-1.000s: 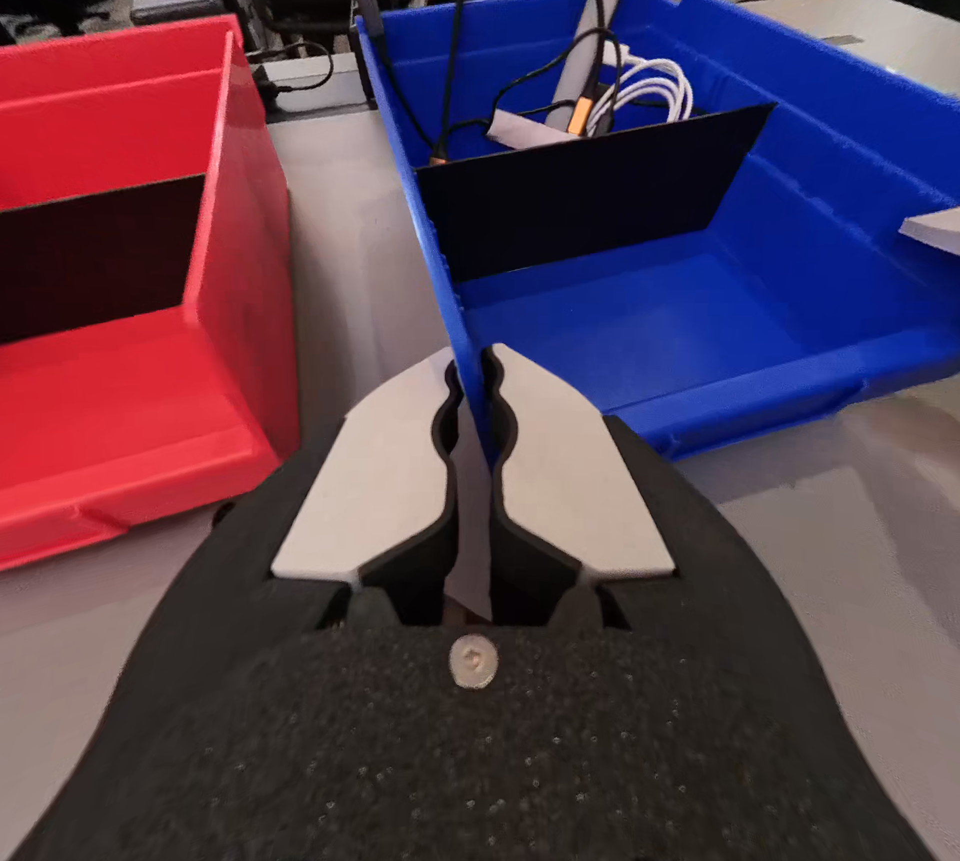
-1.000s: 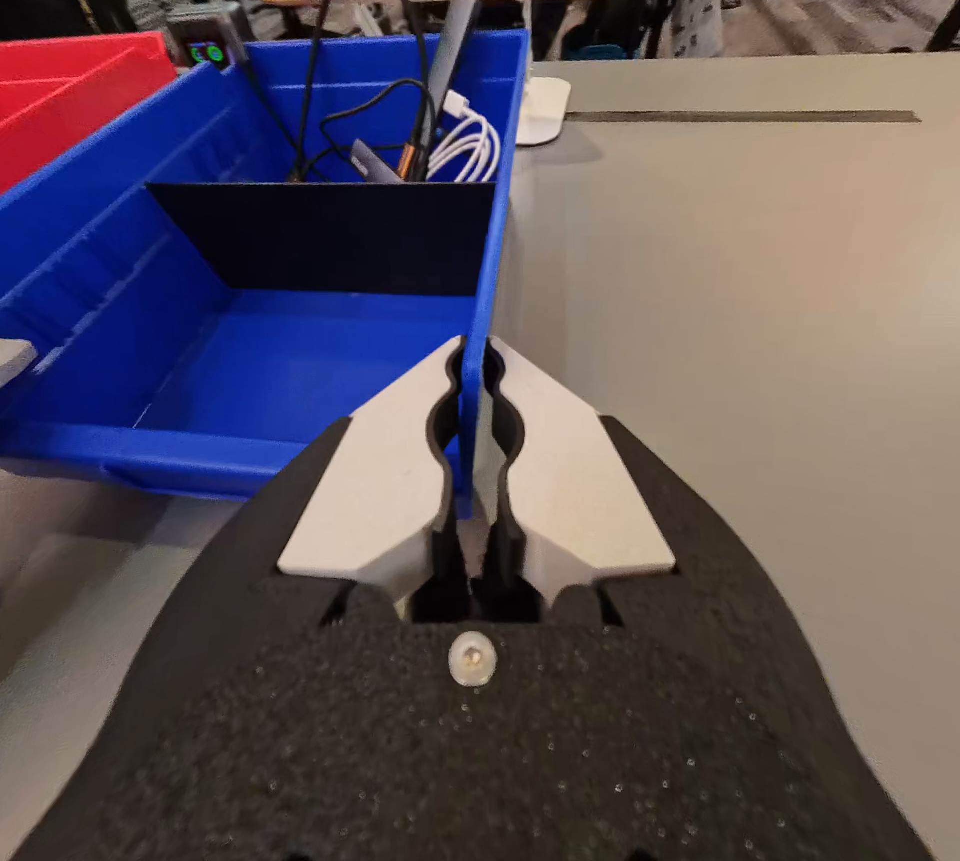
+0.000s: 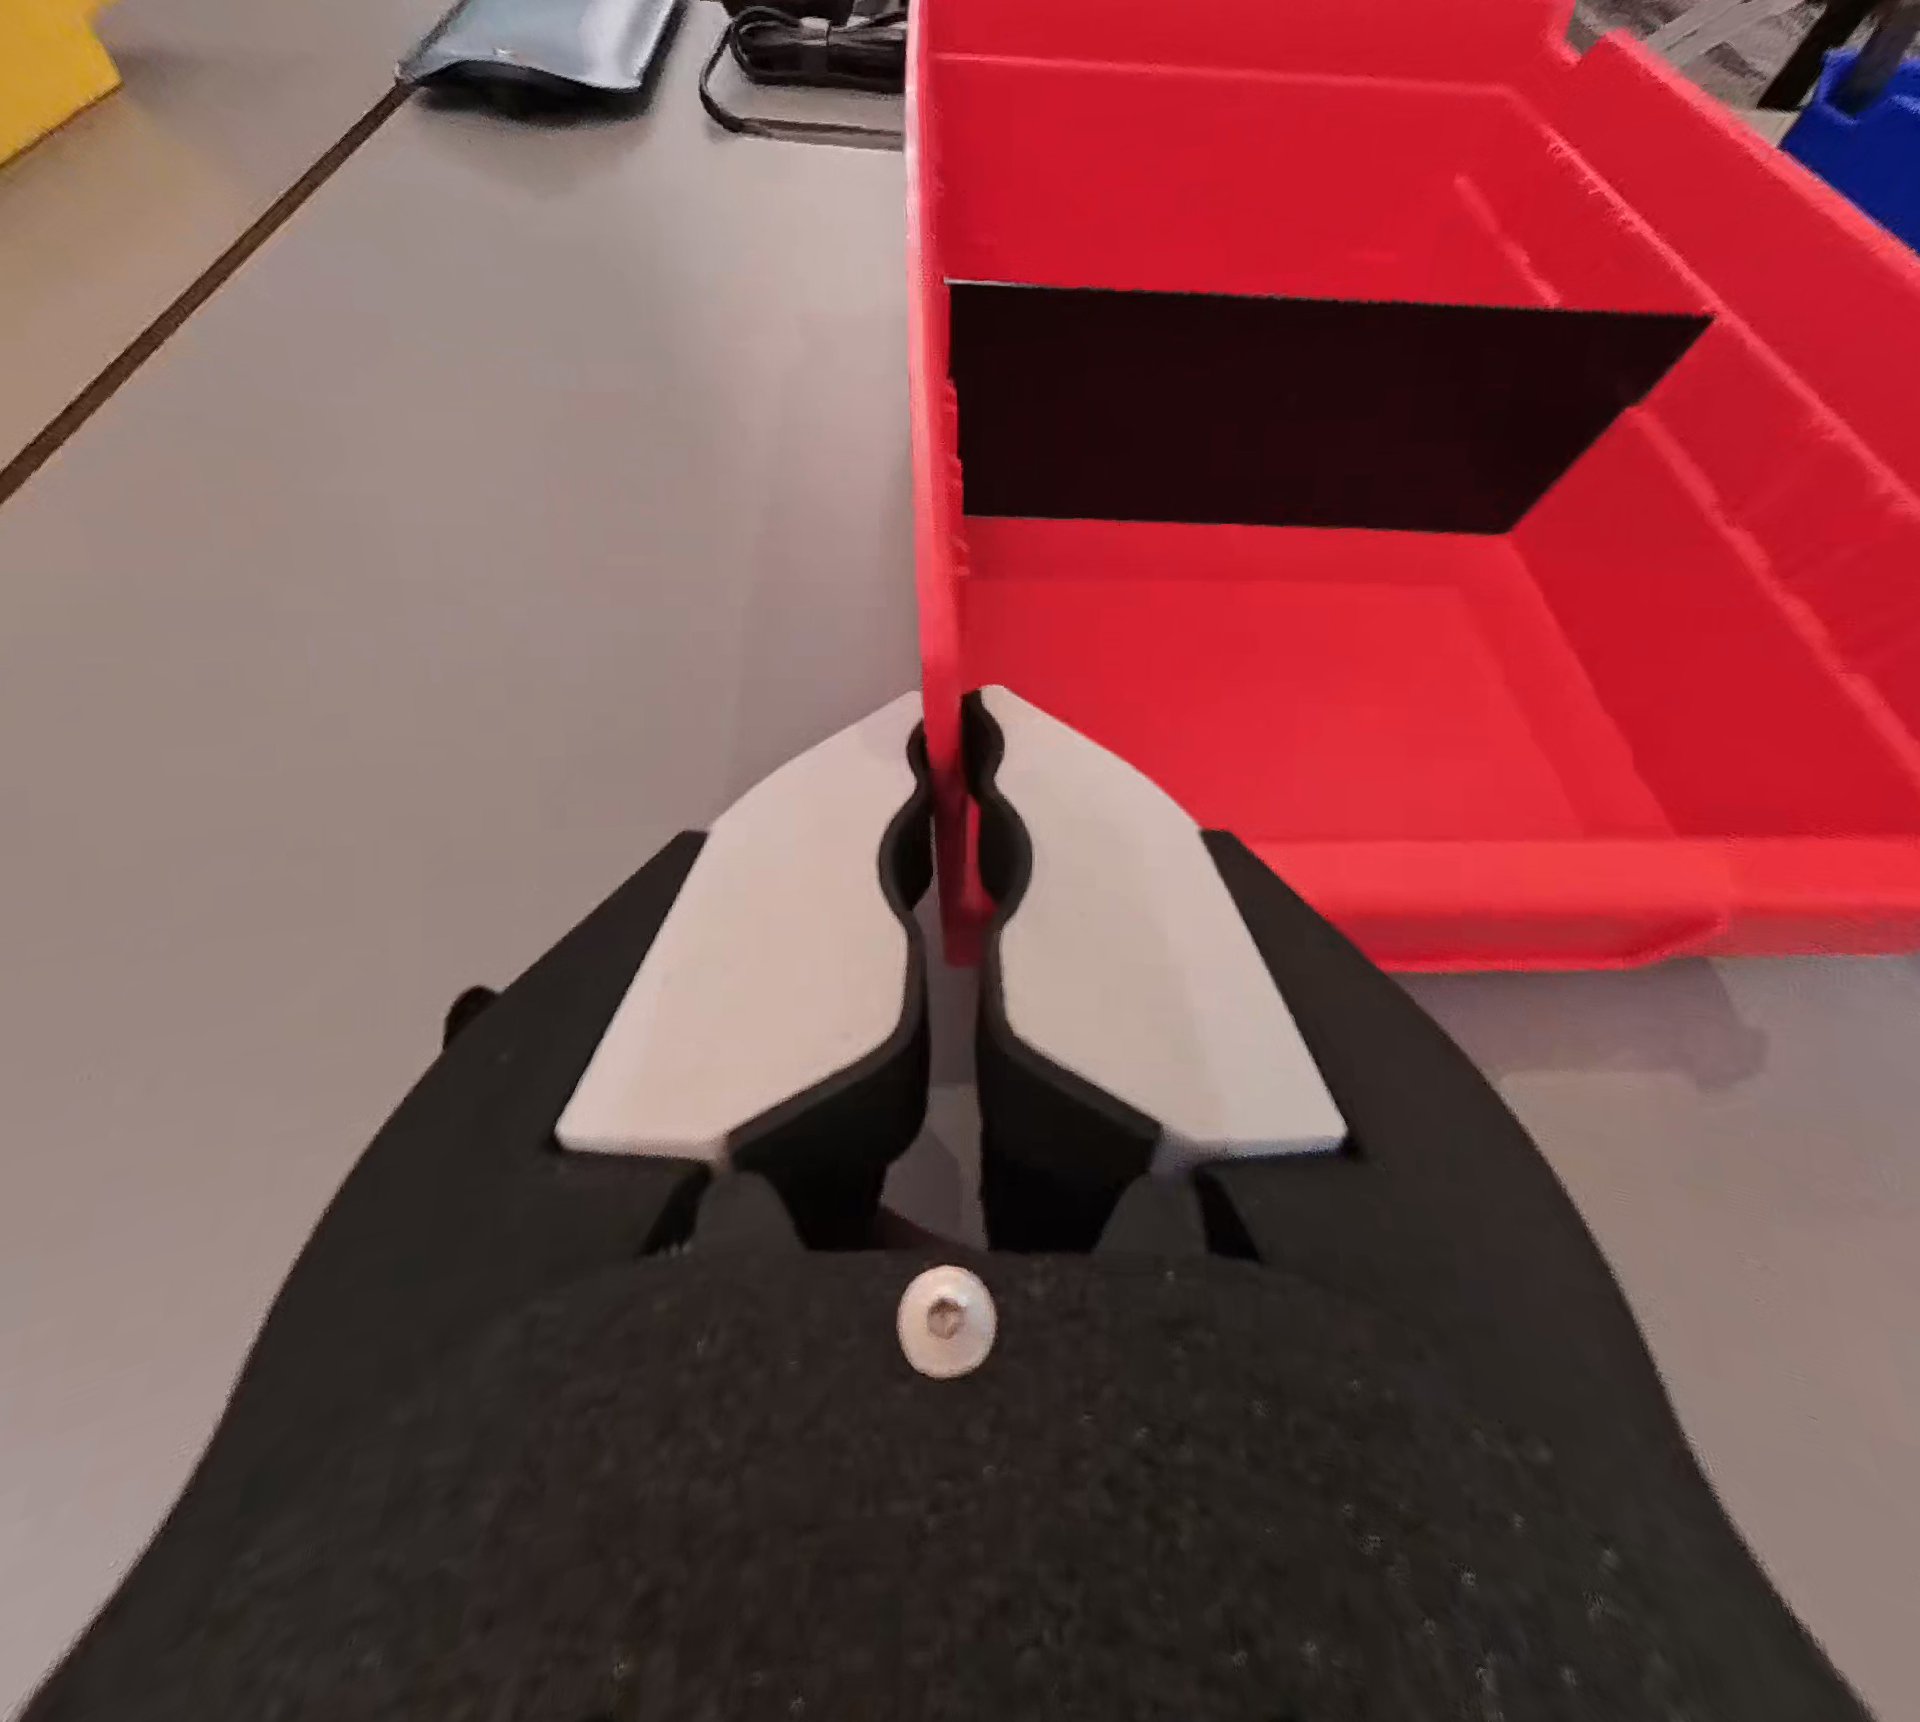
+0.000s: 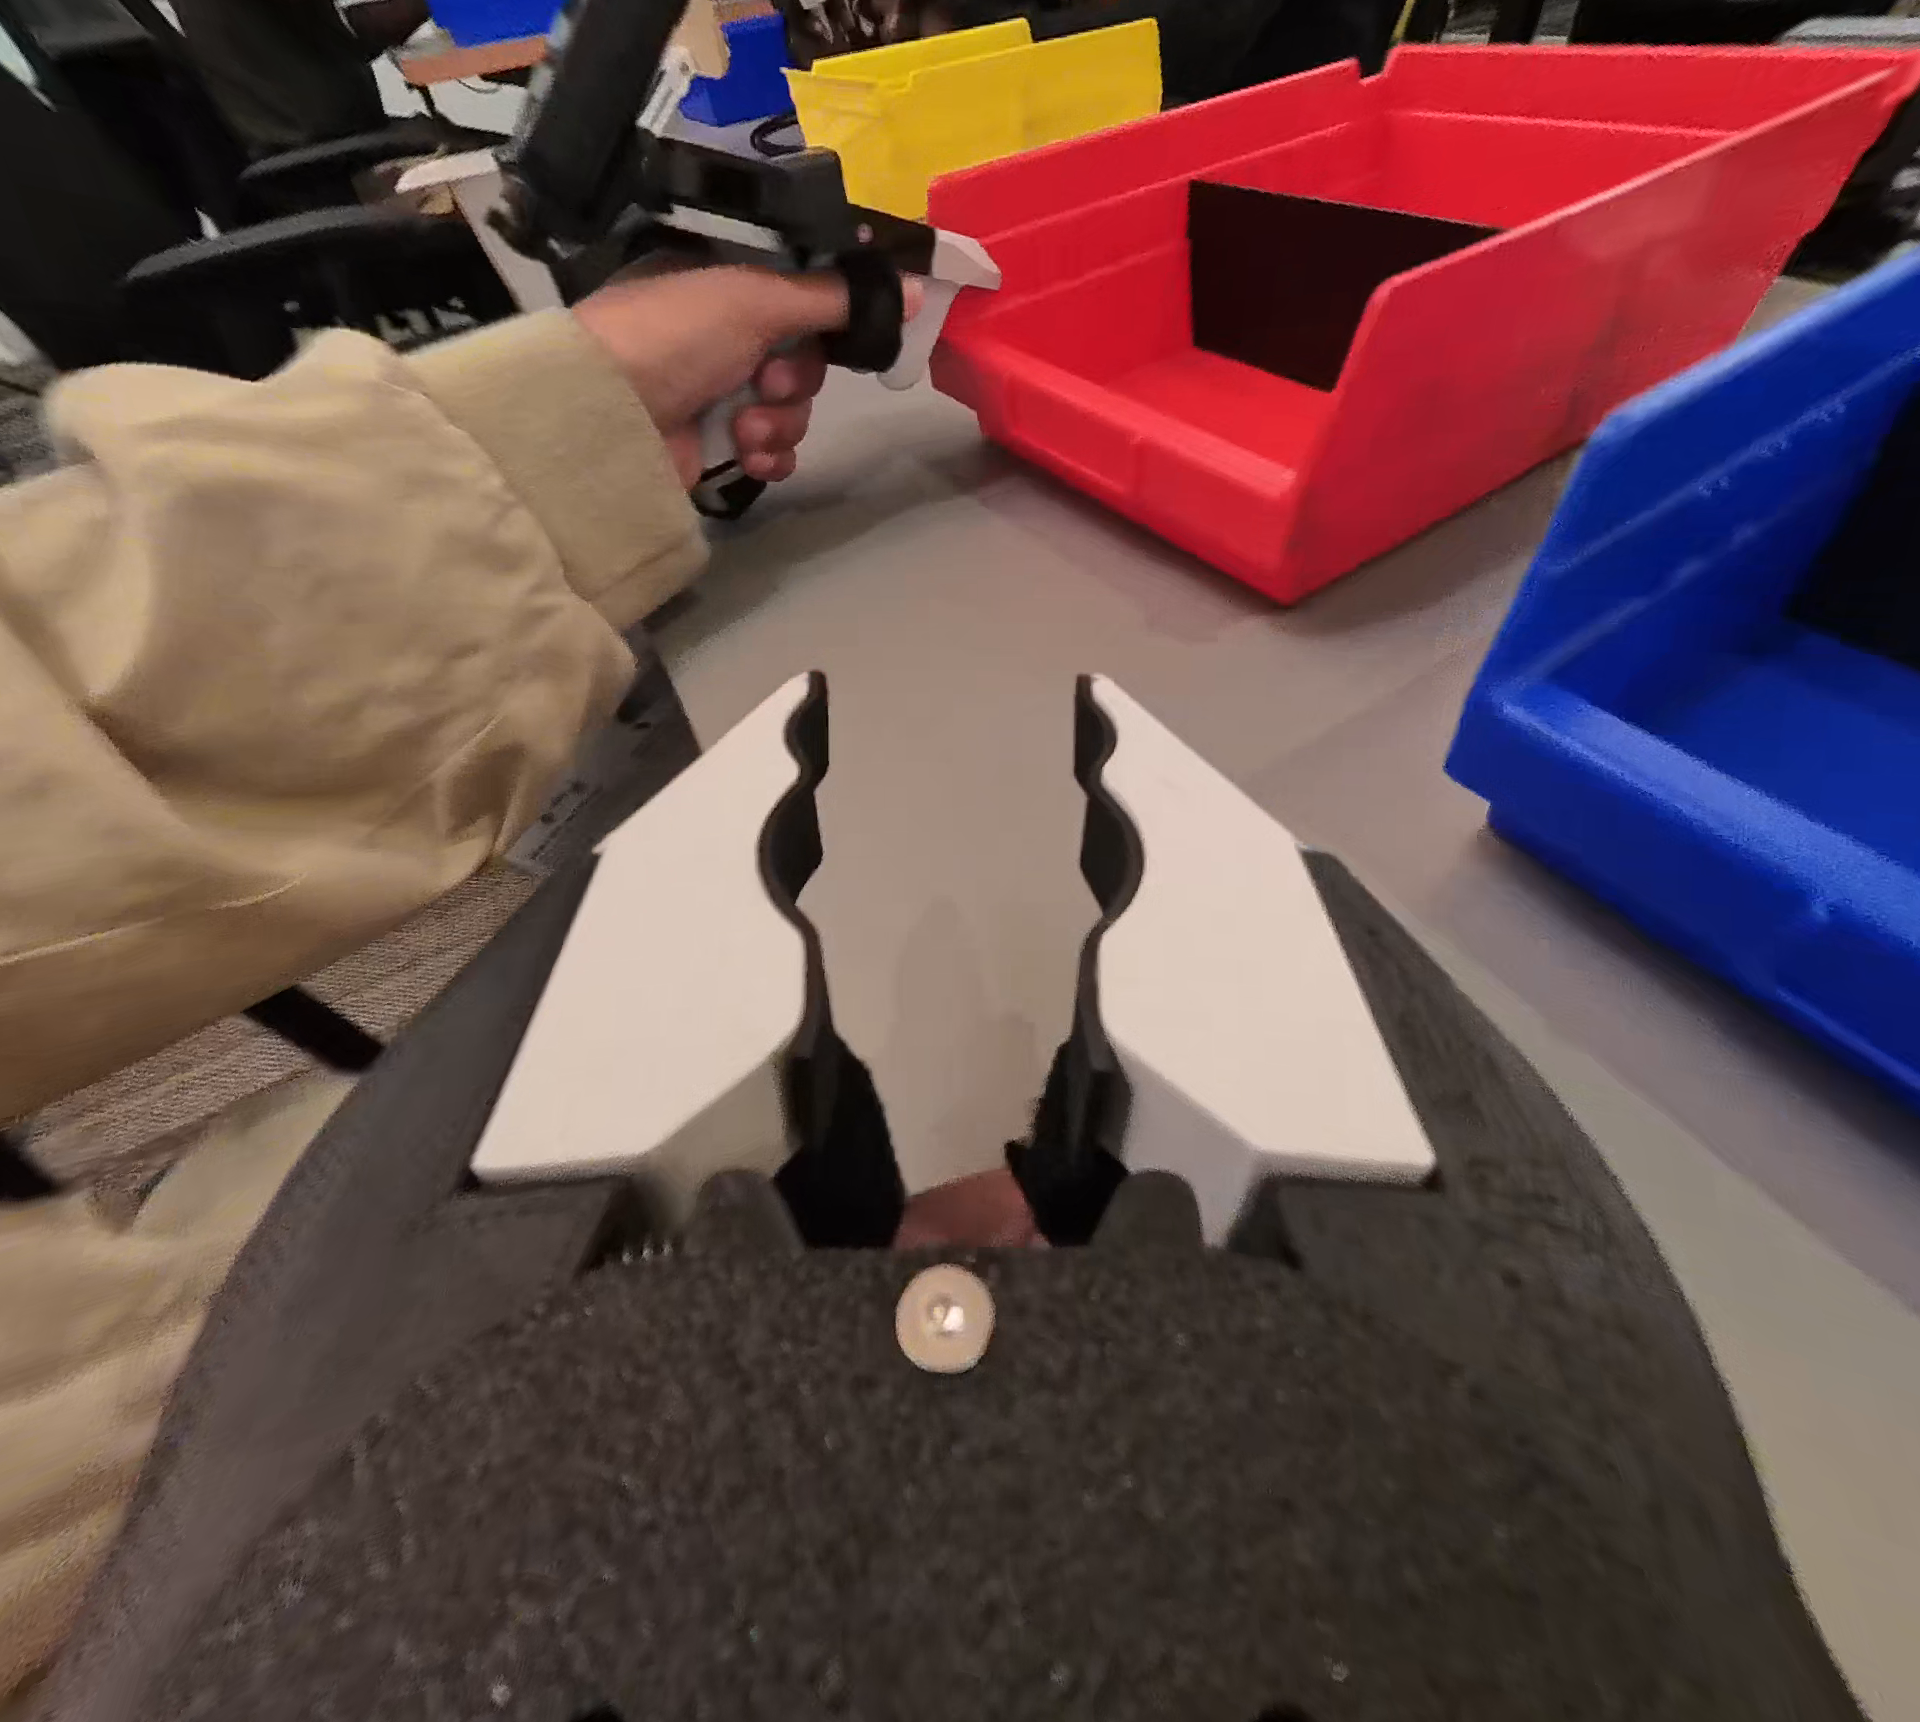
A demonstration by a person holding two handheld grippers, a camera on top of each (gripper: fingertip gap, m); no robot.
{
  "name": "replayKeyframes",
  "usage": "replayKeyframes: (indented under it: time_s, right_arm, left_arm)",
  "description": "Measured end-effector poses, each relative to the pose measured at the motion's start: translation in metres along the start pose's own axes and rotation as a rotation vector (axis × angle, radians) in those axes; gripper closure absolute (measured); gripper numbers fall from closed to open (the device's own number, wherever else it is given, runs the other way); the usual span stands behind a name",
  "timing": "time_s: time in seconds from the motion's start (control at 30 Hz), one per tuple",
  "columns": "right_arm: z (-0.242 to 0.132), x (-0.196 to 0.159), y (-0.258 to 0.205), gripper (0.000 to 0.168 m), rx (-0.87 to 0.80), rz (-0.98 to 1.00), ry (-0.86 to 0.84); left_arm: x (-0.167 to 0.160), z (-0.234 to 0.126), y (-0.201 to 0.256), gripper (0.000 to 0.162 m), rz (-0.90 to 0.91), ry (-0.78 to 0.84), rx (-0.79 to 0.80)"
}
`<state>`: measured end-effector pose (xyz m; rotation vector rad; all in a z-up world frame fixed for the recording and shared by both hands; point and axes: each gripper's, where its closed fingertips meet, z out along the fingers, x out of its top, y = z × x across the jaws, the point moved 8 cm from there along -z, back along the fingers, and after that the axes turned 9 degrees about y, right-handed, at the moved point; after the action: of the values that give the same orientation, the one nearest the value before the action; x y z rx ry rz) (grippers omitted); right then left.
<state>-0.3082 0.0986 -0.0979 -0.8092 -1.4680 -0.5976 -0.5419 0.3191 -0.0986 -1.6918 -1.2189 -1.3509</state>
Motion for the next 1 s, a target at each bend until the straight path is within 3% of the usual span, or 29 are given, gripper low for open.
replayKeyframes:
  time_s: [0.2,0.37,0.6,0.67,0.73,1.0]
  right_arm:
    - [0.056,0.0,0.035,0.118,-0.227,0.059,-0.11]
    - [0.056,0.001,0.051,0.113,-0.389,0.032,-0.086]
    - [0.056,0.004,0.053,0.114,-0.338,0.065,-0.055]
    - [0.055,0.005,0.053,0.127,-0.357,0.036,-0.04]
    - [0.054,0.006,0.053,0.16,-0.371,-0.006,-0.044]
    - [0.036,0.029,0.048,0.166,-0.51,-0.085,0.012]
  left_arm:
    - [-0.011,-0.042,0.016,0.156,-0.051,-0.036,0.014]
    - [-0.019,-0.076,0.028,0.156,0.022,-0.073,0.077]
    - [-0.027,-0.116,0.043,0.157,0.105,-0.121,0.086]
    - [-0.029,-0.125,0.051,0.156,0.127,-0.126,0.075]
    - [-0.031,-0.131,0.06,0.155,0.144,-0.125,0.06]
    - [-0.017,-0.156,0.092,0.156,0.243,0.027,0.125]
